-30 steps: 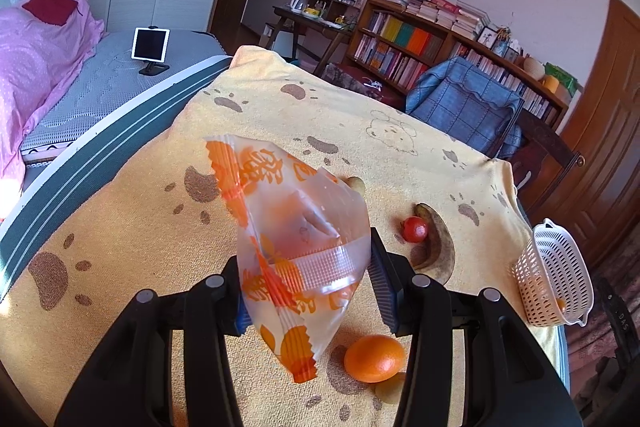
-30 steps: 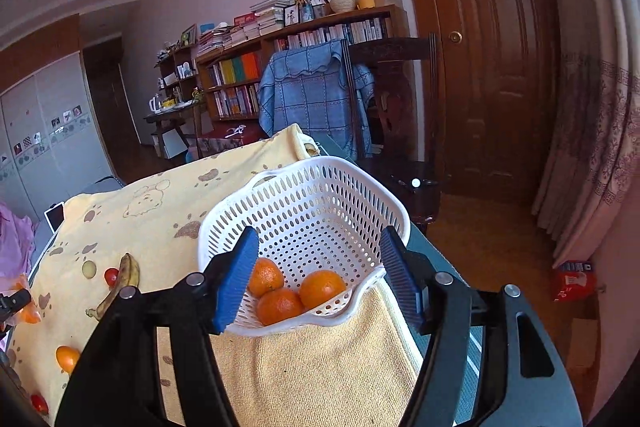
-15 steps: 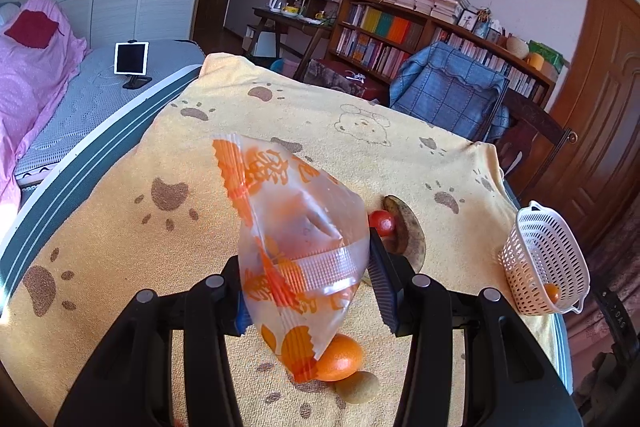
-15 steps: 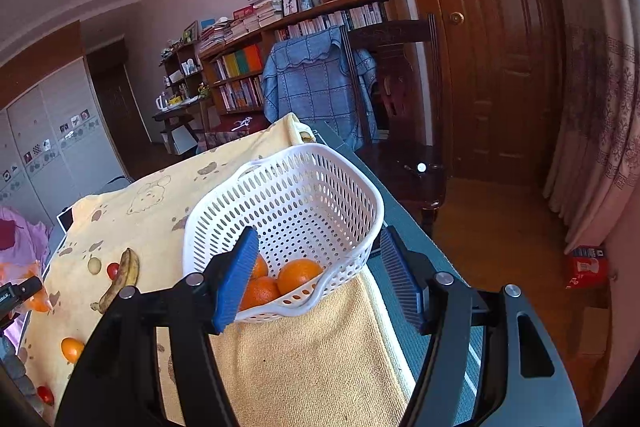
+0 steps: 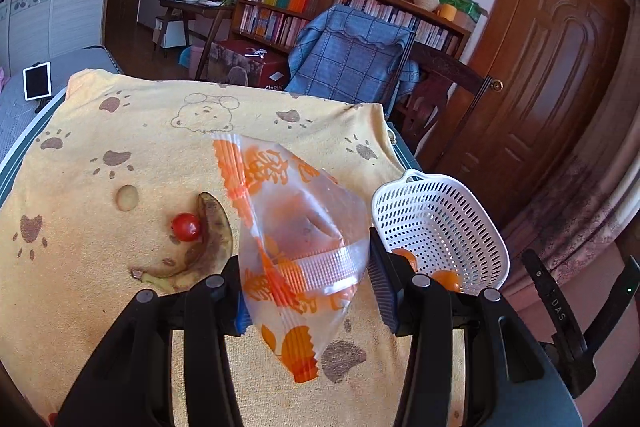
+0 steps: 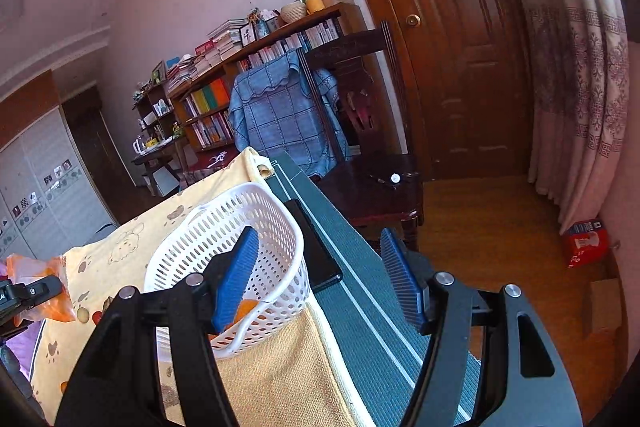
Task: Organize fruits
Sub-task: 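Carry the orange-printed bag into the white basket and open the left tool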
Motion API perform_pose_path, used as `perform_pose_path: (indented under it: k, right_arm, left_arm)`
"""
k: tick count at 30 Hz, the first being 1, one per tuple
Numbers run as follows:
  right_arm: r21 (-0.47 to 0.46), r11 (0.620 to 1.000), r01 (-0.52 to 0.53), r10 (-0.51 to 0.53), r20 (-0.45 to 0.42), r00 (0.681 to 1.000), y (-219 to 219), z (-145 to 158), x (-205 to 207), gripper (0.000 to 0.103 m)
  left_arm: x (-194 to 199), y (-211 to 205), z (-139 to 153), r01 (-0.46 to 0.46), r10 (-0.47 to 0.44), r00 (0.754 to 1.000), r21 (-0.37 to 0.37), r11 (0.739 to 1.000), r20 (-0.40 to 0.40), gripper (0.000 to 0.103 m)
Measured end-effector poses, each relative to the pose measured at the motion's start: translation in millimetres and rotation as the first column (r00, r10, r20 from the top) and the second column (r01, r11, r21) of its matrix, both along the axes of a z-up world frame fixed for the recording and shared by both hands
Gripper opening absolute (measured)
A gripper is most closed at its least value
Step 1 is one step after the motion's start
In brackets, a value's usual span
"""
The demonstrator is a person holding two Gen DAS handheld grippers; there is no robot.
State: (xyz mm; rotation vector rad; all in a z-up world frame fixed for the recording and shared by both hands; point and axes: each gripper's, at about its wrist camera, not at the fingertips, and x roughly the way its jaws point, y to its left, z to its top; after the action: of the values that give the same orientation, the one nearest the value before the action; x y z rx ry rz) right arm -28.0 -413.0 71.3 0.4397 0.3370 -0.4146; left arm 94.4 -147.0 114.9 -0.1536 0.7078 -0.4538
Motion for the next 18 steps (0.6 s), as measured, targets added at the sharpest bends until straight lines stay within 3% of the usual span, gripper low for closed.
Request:
perform_pose_path:
  k: [7, 18]
  right_arm:
    - [-0.001, 0.999, 0.046, -0.046, 0.032, 0.998, -9.7, -2.3, -6.5, 0.07]
    - [0.001, 1.0, 0.019, -0.019, 0.021, 1.0, -10.4, -6.1, -3.3, 0.073]
  left_arm:
    - [13.2, -64.2, -4.4, 0.086, -0.086, 0.996, 0.049, 0.995, -0.004, 0.048]
    - [29.2, -141.5, -23.7, 0.19, -0.186, 0.981, 0.095, 0.977, -0.048, 0.048]
